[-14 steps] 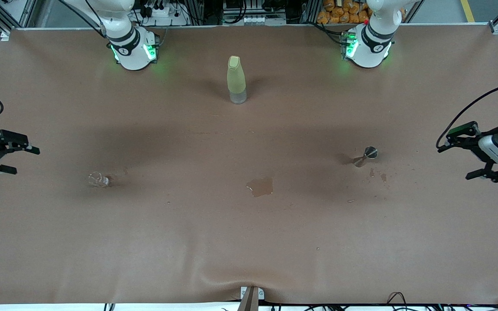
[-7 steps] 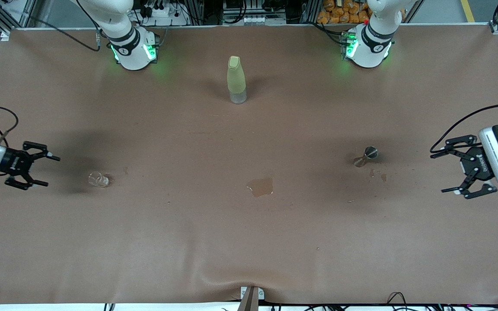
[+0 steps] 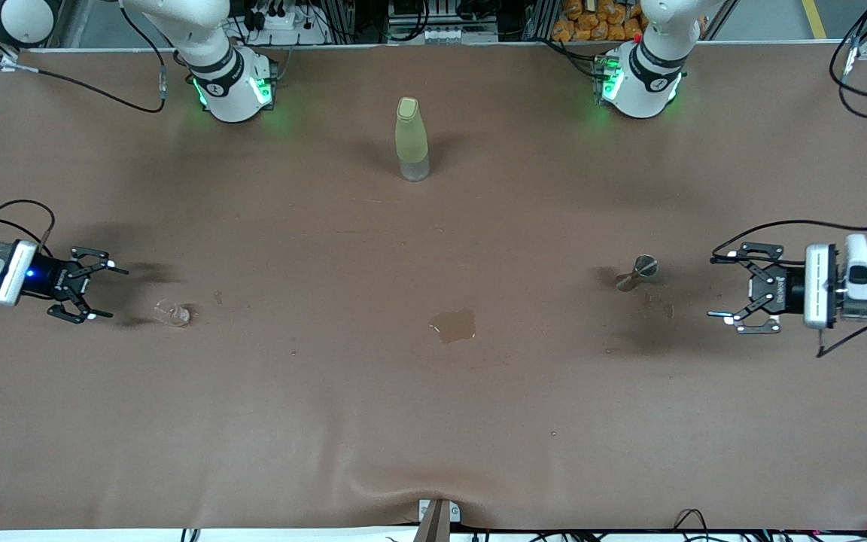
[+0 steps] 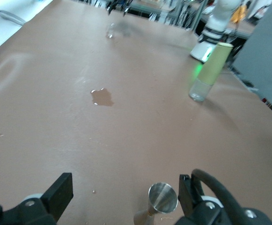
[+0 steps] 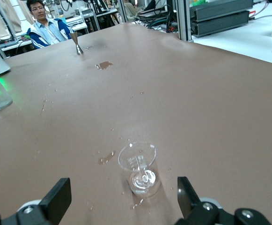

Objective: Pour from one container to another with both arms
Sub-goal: 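Lower the right gripper to the beaker while the left gripper lowers to the jigger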

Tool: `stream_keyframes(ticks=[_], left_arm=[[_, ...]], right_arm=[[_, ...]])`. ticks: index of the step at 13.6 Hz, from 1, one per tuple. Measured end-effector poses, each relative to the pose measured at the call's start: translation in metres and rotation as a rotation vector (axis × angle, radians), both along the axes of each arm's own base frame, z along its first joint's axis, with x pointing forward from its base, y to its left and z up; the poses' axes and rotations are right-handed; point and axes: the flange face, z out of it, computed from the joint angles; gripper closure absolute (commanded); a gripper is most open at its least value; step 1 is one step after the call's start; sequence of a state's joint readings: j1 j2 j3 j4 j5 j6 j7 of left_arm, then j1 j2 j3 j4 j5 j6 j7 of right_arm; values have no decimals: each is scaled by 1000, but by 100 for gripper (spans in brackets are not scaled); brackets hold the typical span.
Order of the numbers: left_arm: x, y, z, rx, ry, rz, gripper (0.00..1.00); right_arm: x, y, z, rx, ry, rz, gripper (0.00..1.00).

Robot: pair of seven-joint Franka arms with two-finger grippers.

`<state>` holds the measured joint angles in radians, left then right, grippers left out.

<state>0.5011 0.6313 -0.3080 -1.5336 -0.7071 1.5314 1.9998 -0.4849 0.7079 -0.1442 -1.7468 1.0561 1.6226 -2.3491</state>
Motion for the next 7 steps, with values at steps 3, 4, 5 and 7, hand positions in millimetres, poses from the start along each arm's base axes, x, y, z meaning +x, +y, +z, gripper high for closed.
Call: stream_keyframes(ticks=[3, 4, 5, 7], left_arm=[[-8, 8, -42, -93, -55, -68, 0], [-12, 11, -54, -114, -48, -74, 0], [-17, 15, -65, -132, -36, -73, 0], [-30, 25, -97, -174, -11, -65, 0]], right_arm=[[0, 12, -24, 74, -86, -1, 0], [0, 16, -34, 95, -92, -4, 0], [-2, 20, -45, 107, -93, 0, 0], [-3, 30, -68, 128, -116, 17, 0]])
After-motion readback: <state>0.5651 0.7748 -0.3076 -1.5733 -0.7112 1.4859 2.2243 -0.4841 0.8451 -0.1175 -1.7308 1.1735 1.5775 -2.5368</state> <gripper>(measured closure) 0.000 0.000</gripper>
